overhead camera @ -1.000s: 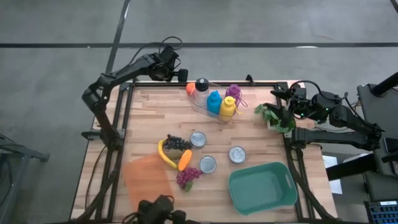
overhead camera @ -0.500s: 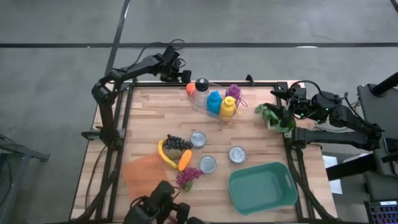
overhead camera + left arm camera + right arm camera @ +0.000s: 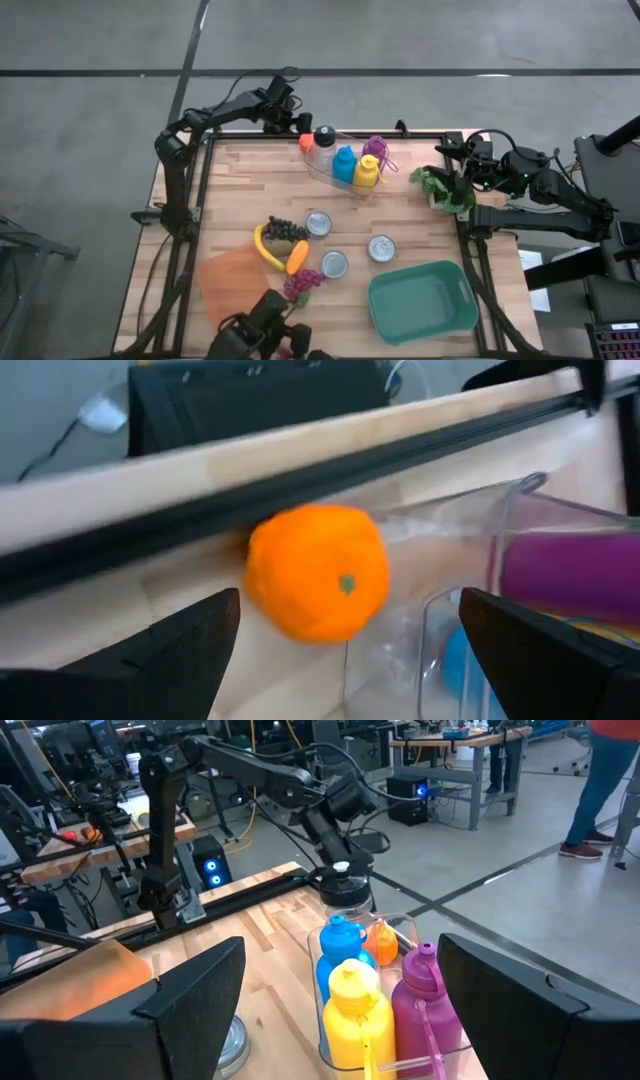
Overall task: Pick & Place Food Item
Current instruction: Put the orange into the orange bin
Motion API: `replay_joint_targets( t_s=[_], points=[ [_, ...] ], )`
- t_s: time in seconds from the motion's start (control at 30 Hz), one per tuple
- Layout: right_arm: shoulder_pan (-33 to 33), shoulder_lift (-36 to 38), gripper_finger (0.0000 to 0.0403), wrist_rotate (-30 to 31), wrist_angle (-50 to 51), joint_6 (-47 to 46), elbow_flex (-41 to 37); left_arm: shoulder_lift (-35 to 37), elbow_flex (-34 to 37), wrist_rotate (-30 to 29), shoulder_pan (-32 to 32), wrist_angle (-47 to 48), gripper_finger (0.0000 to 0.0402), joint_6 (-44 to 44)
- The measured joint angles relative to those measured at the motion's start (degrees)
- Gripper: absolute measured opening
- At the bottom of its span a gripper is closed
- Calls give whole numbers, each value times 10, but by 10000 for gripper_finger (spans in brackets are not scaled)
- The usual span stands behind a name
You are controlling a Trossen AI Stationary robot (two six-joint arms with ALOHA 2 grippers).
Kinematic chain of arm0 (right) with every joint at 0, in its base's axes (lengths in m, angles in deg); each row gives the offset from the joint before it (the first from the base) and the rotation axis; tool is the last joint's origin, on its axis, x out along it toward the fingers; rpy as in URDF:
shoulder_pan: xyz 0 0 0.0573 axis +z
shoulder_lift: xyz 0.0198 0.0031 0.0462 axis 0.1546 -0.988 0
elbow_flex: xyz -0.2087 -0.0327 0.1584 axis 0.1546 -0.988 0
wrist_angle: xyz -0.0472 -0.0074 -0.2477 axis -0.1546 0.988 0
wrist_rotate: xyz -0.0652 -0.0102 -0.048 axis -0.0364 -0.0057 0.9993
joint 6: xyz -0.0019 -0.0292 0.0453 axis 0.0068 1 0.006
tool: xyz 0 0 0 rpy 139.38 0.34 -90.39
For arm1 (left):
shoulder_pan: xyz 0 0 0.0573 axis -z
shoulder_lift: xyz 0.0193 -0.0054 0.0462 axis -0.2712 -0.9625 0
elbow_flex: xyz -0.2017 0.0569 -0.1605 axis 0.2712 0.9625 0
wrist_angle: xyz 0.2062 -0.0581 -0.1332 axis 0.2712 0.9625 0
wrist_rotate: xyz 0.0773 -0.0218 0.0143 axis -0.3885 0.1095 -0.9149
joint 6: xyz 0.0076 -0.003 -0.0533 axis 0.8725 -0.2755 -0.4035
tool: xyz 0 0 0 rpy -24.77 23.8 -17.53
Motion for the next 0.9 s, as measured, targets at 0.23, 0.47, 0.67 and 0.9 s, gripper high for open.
replay_joint_targets(
  t_s=[0.23, 0.47, 0.67, 0.9],
  points=[
    [0, 0, 329, 0, 0, 0, 0, 0, -48, -44, 14, 84, 383, -19],
    [0, 0, 329, 0, 0, 0, 0, 2, -89, -51, 28, 157, 383, -27],
    [0, 0, 329, 0, 0, 0, 0, -18, -89, -53, 30, 144, 383, -27],
    [0, 0, 329, 0, 0, 0, 0, -73, -98, 25, 29, 148, 383, -25]
  ],
)
